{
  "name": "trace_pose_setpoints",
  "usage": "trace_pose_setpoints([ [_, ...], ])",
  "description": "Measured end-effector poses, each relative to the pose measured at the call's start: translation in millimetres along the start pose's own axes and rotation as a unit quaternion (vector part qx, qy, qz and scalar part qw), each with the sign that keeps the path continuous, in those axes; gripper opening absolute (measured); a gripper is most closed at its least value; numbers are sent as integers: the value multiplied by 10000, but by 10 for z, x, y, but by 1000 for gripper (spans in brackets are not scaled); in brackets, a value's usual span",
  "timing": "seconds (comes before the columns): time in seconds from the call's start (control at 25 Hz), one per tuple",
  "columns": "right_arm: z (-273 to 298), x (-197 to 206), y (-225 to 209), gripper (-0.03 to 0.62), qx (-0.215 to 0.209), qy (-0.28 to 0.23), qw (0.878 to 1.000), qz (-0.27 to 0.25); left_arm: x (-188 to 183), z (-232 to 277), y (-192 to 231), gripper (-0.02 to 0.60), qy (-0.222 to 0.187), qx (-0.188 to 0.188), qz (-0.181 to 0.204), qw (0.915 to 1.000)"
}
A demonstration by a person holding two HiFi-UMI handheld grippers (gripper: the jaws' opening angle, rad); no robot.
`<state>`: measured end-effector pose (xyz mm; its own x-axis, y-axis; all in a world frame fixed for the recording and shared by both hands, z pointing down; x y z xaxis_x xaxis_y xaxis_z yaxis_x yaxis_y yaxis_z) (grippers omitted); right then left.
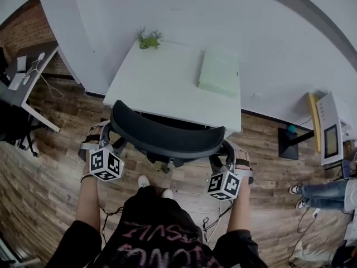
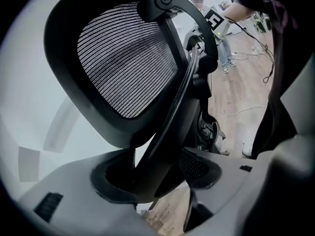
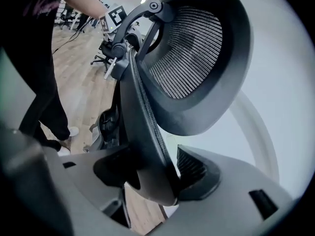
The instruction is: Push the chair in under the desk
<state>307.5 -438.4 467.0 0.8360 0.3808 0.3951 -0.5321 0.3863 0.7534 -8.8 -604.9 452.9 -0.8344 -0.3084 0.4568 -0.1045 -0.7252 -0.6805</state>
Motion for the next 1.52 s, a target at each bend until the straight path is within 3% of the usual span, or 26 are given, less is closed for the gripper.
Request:
trace_pose_setpoints([
  [0.24,-70,16,11,264,139,12,9999,66,-4,-38,-2,273,-25,31,-23,10000],
  [0.56,-235,-2,37,264,358,54,9991,228,49,-188,18,275,-262,-43,-382,9989],
  [0.76,-402,1,36,264,608,19,9962,621,101,-325,42,273,-455,-110,-806,9956],
  [1.08,-738,-52,34,260,937,-214,9821,1621,130,-524,9,247,-706,-122,-1077,9916],
  [1.52,-1192,-261,257,87,1402,-453,9517,2692,115,-964,-12,178,-1417,-393,-1918,9704],
])
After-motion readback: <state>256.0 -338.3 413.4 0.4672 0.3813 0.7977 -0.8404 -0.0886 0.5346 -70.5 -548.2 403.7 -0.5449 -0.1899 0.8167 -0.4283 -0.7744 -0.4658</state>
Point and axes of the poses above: the fingertips, and each gripper's own axes: z forward along the fingers, y to its left, x out of its underside, the point moved 9 cm from there along -z, backward along the fingers, and after that the axes turned 3 degrees about -z, right-handed, at the moved point
